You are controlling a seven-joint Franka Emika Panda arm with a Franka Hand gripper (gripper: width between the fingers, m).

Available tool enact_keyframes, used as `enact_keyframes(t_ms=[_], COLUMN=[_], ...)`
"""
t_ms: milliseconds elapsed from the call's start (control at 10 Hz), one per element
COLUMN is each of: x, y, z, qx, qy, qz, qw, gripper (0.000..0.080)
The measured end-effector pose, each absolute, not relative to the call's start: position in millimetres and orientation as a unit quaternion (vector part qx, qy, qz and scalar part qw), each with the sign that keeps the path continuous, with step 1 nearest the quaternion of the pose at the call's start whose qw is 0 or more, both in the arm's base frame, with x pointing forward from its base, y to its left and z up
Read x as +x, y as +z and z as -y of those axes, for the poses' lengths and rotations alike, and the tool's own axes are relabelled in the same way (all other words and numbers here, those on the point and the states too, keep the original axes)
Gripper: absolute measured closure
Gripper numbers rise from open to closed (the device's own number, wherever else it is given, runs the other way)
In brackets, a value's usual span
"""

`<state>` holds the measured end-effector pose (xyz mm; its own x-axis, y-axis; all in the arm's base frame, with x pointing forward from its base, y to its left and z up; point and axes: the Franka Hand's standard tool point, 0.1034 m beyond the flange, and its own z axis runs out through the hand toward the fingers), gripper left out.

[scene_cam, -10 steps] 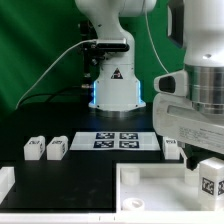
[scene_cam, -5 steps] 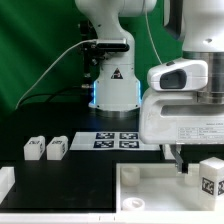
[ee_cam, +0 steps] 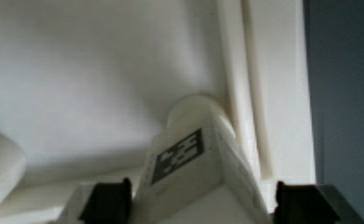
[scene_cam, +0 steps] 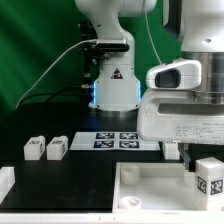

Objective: Assemble one leg

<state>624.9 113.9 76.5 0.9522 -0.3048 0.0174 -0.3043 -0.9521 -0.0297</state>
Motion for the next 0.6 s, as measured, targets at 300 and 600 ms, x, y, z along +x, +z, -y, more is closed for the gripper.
enact_keyframes(t_ms=[300,600], x=[624.8,632.1], y=[76.5,76.8], z=[-114.8,-110.0], qx=[-0.952,-0.856], qy=[-0.008,0.021], qz=[-0.307,-0.517], qw=[0.016,0.010], gripper=[0.0407,0.0407])
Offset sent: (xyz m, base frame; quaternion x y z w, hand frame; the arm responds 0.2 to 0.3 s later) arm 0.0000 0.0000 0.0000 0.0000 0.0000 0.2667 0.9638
